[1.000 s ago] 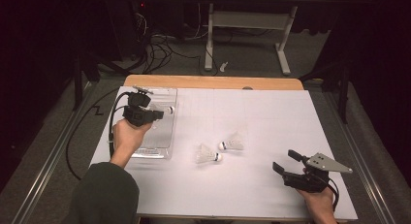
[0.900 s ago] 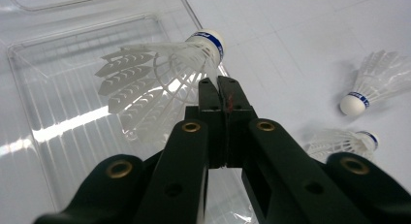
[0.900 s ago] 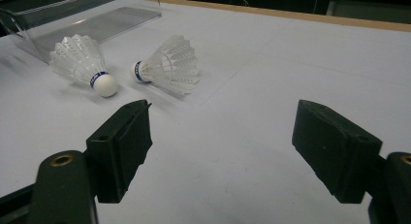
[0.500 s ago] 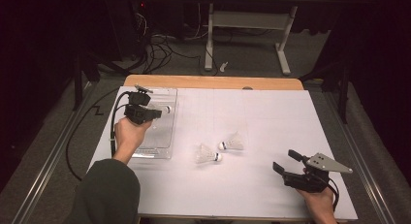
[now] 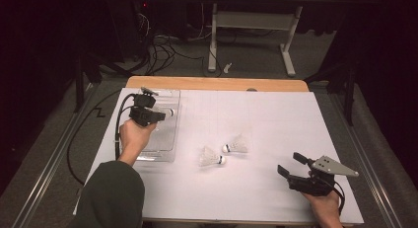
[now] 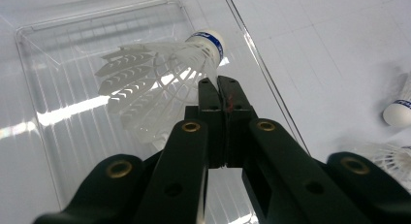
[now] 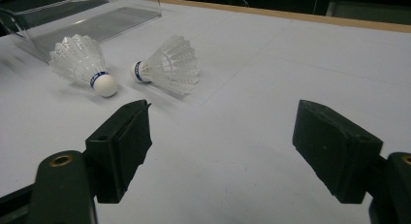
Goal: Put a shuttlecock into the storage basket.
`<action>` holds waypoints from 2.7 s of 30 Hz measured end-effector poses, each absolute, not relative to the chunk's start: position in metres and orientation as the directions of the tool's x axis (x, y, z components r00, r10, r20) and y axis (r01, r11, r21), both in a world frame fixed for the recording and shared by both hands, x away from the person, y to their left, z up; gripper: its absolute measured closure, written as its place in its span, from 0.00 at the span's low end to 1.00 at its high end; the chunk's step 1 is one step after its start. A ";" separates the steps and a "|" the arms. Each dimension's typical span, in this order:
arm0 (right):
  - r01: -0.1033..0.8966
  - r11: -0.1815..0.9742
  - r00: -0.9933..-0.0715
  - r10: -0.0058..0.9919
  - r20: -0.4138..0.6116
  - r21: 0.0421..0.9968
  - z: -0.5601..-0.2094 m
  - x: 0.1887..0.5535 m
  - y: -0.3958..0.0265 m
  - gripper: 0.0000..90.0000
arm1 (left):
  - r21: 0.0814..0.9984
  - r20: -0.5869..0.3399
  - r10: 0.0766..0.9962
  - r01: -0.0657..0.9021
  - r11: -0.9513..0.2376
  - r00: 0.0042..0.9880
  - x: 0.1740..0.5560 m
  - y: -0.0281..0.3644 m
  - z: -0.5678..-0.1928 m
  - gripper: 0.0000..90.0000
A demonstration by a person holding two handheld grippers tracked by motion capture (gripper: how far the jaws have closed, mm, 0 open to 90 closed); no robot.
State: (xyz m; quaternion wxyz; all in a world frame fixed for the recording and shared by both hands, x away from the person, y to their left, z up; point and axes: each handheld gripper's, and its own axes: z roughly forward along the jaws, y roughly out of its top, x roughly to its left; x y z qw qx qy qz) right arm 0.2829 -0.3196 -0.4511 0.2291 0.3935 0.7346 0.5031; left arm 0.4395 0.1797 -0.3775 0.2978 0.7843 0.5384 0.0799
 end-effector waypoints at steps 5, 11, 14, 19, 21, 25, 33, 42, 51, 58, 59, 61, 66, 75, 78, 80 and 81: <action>0.349 0.183 -0.584 0.809 0.061 0.919 -0.451 0.283 -0.320 0.24 | 0.550 -0.192 0.892 0.797 -0.247 0.409 0.441 0.179 -0.379 0.99; 0.348 0.183 -0.585 0.809 0.060 0.919 -0.451 0.283 -0.320 0.24 | 0.547 -0.199 0.893 0.802 -0.240 0.403 0.441 0.180 -0.380 0.78; 0.349 0.182 -0.584 0.809 0.061 0.919 -0.451 0.283 -0.320 0.24 | 0.555 -0.191 0.896 0.797 -0.239 0.402 0.439 0.180 -0.378 0.71; 0.348 0.182 -0.584 0.809 0.061 0.920 -0.451 0.283 -0.320 0.24 | 0.570 -0.173 0.898 0.785 -0.244 0.405 0.435 0.177 -0.375 0.63; 0.347 0.182 -0.584 0.809 0.061 0.920 -0.451 0.283 -0.320 0.24 | 0.575 -0.162 0.898 0.779 -0.251 0.410 0.434 0.176 -0.374 0.61; 0.347 0.182 -0.585 0.809 0.060 0.920 -0.451 0.283 -0.320 0.24 | 0.591 -0.142 0.897 0.762 -0.263 0.420 0.429 0.173 -0.371 0.56; 0.348 0.181 -0.584 0.809 0.061 0.920 -0.451 0.283 -0.320 0.24 | 0.620 -0.126 0.893 0.737 -0.269 0.432 0.421 0.167 -0.367 0.50; 0.347 0.180 -0.584 0.809 0.061 0.921 -0.451 0.283 -0.320 0.24 | 0.643 -0.115 0.886 0.714 -0.279 0.450 0.410 0.163 -0.364 0.46; 0.345 0.179 -0.583 0.810 0.061 0.921 -0.451 0.283 -0.320 0.24 | 0.667 -0.122 0.873 0.690 -0.280 0.472 0.401 0.161 -0.361 0.45; 0.345 0.178 -0.583 0.810 0.062 0.922 -0.451 0.283 -0.320 0.24 | 0.683 -0.129 0.865 0.676 -0.277 0.485 0.393 0.160 -0.362 0.45; 0.345 0.178 -0.583 0.810 0.062 0.922 -0.451 0.283 -0.320 0.24 | 0.683 -0.129 0.865 0.676 -0.277 0.485 0.393 0.160 -0.362 0.45; 0.344 0.178 -0.584 0.810 0.062 0.922 -0.451 0.283 -0.320 0.24 | 0.691 -0.130 0.861 0.667 -0.277 0.492 0.389 0.159 -0.362 0.45; 0.343 0.178 -0.584 0.810 0.061 0.922 -0.451 0.283 -0.320 0.24 | 0.704 -0.133 0.852 0.653 -0.279 0.507 0.383 0.158 -0.362 0.45; 0.342 0.176 -0.583 0.810 0.061 0.923 -0.451 0.282 -0.320 0.24 | 0.720 -0.139 0.839 0.636 -0.279 0.526 0.375 0.155 -0.364 0.45; 0.342 0.176 -0.583 0.810 0.062 0.923 -0.451 0.282 -0.320 0.24 | 0.725 -0.149 0.836 0.633 -0.271 0.528 0.373 0.156 -0.364 0.45; 0.342 0.175 -0.583 0.810 0.062 0.923 -0.450 0.282 -0.320 0.24 | 0.725 -0.148 0.834 0.632 -0.274 0.532 0.371 0.155 -0.365 0.45; 0.342 0.176 -0.584 0.810 0.062 0.923 -0.450 0.282 -0.320 0.24 | 0.725 -0.148 0.834 0.632 -0.274 0.532 0.371 0.155 -0.365 0.45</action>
